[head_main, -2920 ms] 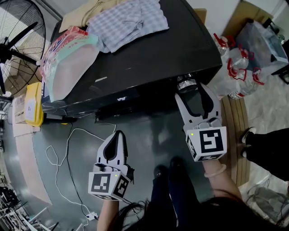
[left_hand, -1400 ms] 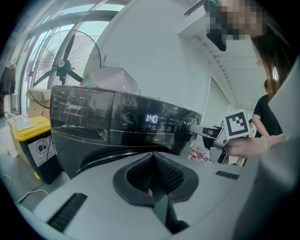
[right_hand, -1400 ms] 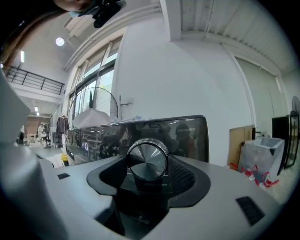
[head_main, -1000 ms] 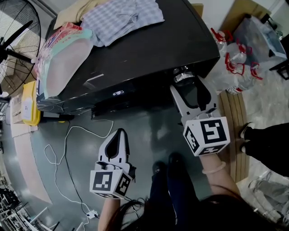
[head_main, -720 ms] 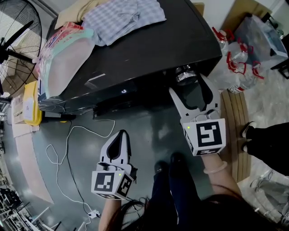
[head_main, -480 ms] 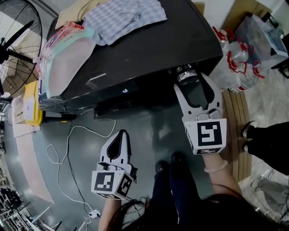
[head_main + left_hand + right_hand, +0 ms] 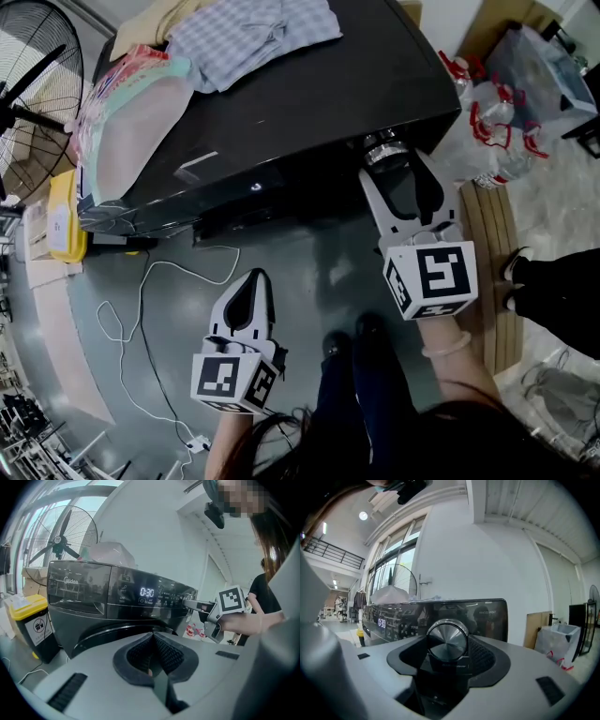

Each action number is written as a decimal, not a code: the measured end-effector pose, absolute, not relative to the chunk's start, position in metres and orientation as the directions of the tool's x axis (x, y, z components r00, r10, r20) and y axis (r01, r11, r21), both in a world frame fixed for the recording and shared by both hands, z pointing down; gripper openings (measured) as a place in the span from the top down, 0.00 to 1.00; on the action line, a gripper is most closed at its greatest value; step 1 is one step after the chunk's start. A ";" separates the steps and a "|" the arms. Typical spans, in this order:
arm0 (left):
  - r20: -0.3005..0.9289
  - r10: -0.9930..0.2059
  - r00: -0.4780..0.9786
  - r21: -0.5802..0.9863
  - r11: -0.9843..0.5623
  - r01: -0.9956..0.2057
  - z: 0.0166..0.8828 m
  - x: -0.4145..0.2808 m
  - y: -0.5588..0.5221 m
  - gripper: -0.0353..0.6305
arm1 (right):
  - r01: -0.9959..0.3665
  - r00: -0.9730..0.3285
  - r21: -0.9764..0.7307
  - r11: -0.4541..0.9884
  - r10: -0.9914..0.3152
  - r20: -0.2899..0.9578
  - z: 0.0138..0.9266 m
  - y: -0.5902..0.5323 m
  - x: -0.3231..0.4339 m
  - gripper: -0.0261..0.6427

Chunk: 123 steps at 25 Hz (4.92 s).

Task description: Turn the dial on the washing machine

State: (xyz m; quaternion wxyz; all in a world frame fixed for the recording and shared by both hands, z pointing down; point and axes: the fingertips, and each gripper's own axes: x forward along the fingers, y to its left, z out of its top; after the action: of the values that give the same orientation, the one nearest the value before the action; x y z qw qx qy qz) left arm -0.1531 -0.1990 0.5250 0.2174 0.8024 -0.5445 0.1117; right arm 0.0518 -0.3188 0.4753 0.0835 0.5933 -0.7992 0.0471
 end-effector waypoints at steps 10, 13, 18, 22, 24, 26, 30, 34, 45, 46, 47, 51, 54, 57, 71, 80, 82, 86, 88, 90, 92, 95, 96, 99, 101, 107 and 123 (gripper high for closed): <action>0.407 -0.824 0.393 0.237 -0.320 -0.917 0.521 -0.146 -0.202 0.92 | -0.950 -0.286 -0.181 0.255 -0.942 0.174 0.476 -0.319 0.054 0.52; 0.404 -0.825 0.395 0.241 -0.321 -0.916 0.520 -0.144 -0.202 0.92 | -0.947 -0.286 -0.200 0.251 -0.943 0.169 0.475 -0.319 0.054 0.52; 0.407 -0.822 0.400 0.239 -0.326 -0.914 0.522 -0.141 -0.203 0.92 | -0.955 -0.294 -0.100 0.280 -0.937 0.187 0.477 -0.320 0.052 0.52; 0.409 -0.821 0.399 0.240 -0.324 -0.915 0.522 -0.141 -0.203 0.92 | -0.952 -0.288 0.047 0.303 -0.937 0.198 0.475 -0.318 0.048 0.51; 0.409 -0.821 0.398 0.241 -0.324 -0.915 0.522 -0.141 -0.203 0.92 | -0.946 -0.290 0.092 0.312 -0.937 0.196 0.473 -0.319 0.046 0.50; 0.409 -0.822 0.397 0.241 -0.323 -0.915 0.522 -0.141 -0.204 0.92 | -0.939 -0.291 0.129 0.319 -0.937 0.192 0.471 -0.319 0.044 0.50; 0.408 -0.822 0.398 0.243 -0.323 -0.915 0.523 -0.141 -0.204 0.92 | -0.939 -0.282 0.143 0.312 -0.939 0.195 0.470 -0.319 0.047 0.52; 0.407 -0.820 0.401 0.249 -0.323 -0.913 0.525 -0.138 -0.204 0.92 | -0.948 -0.279 0.104 0.302 -0.940 0.195 0.474 -0.318 0.051 0.52; 0.412 -0.818 0.402 0.262 -0.316 -0.912 0.530 -0.137 -0.202 0.92 | -0.951 -0.297 -0.140 0.275 -0.939 0.173 0.474 -0.320 0.054 0.52; 0.413 -0.817 0.402 0.262 -0.316 -0.912 0.530 -0.137 -0.202 0.92 | -0.948 -0.297 -0.173 0.268 -0.939 0.172 0.475 -0.319 0.055 0.52; 0.414 -0.816 0.403 0.263 -0.316 -0.911 0.530 -0.137 -0.202 0.92 | -0.943 -0.298 -0.206 0.262 -0.939 0.170 0.475 -0.320 0.055 0.52; 0.415 -0.816 0.402 0.263 -0.315 -0.912 0.531 -0.138 -0.201 0.92 | -0.928 -0.305 -0.274 0.255 -0.938 0.163 0.474 -0.320 0.055 0.52; 0.415 -0.817 0.401 0.264 -0.313 -0.912 0.531 -0.139 -0.201 0.92 | -0.930 -0.306 -0.263 0.257 -0.937 0.166 0.475 -0.320 0.055 0.52; 0.415 -0.816 0.402 0.265 -0.314 -0.912 0.531 -0.139 -0.202 0.92 | -0.938 -0.311 -0.214 0.272 -0.934 0.177 0.476 -0.320 0.054 0.52; 0.418 -0.812 0.408 0.269 -0.318 -0.909 0.533 -0.135 -0.200 0.92 | -0.934 -0.312 0.115 0.338 -0.929 0.200 0.470 -0.317 0.049 0.52; 0.416 -0.814 0.406 0.270 -0.315 -0.910 0.532 -0.136 -0.199 0.92 | -0.942 -0.324 -0.149 0.301 -0.931 0.166 0.472 -0.317 0.055 0.52; 0.416 -0.814 0.405 0.271 -0.314 -0.910 0.533 -0.136 -0.199 0.92 | -0.930 -0.327 -0.225 0.289 -0.932 0.156 0.471 -0.317 0.056 0.52; 0.413 -0.816 0.405 0.272 -0.314 -0.910 0.533 -0.136 -0.200 0.92 | -0.919 -0.323 -0.287 0.272 -0.935 0.149 0.473 -0.318 0.058 0.52; 0.411 -0.816 0.406 0.272 -0.315 -0.909 0.532 -0.136 -0.200 0.92 | -0.920 -0.329 -0.271 0.282 -0.932 0.148 0.473 -0.318 0.057 0.52; 0.412 -0.816 0.406 0.272 -0.315 -0.909 0.532 -0.136 -0.200 0.92 | -0.929 -0.339 -0.212 0.304 -0.928 0.157 0.472 -0.318 0.055 0.52; 0.414 -0.815 0.406 0.270 -0.315 -0.910 0.533 -0.136 -0.199 0.92 | -0.939 -0.340 -0.115 0.324 -0.925 0.172 0.472 -0.316 0.051 0.49; 0.417 -0.814 0.404 0.269 -0.315 -0.910 0.533 -0.136 -0.198 0.92 | -0.938 -0.340 -0.003 0.346 -0.921 0.190 0.473 -0.314 0.047 0.46; 0.417 -0.815 0.404 0.269 -0.314 -0.911 0.533 -0.137 -0.198 0.92 | -0.936 -0.342 0.020 0.352 -0.920 0.192 0.472 -0.314 0.046 0.46; 0.415 -0.816 0.402 0.269 -0.312 -0.911 0.532 -0.138 -0.198 0.92 | -0.932 -0.333 0.080 0.353 -0.922 0.196 0.471 -0.315 0.046 0.46; 0.416 -0.817 0.400 0.268 -0.310 -0.912 0.532 -0.139 -0.198 0.92 | -0.932 -0.326 0.099 0.349 -0.925 0.198 0.471 -0.316 0.046 0.46; 0.419 -0.816 0.398 0.268 -0.307 -0.913 0.534 -0.140 -0.196 0.92 | -0.941 -0.318 0.064 0.333 -0.931 0.181 0.469 -0.319 0.050 0.53; 0.422 -0.812 0.402 0.253 -0.320 -0.913 0.535 -0.140 -0.193 0.92 | -0.908 -0.316 -0.332 0.258 -0.939 0.135 0.469 -0.320 0.056 0.52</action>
State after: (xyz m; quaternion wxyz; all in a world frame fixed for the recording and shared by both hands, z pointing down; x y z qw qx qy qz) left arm -0.1404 -0.1935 0.5347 0.2300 0.8050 -0.5358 0.1092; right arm 0.0562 -0.3200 0.4691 -0.0446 0.5831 -0.7917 0.1766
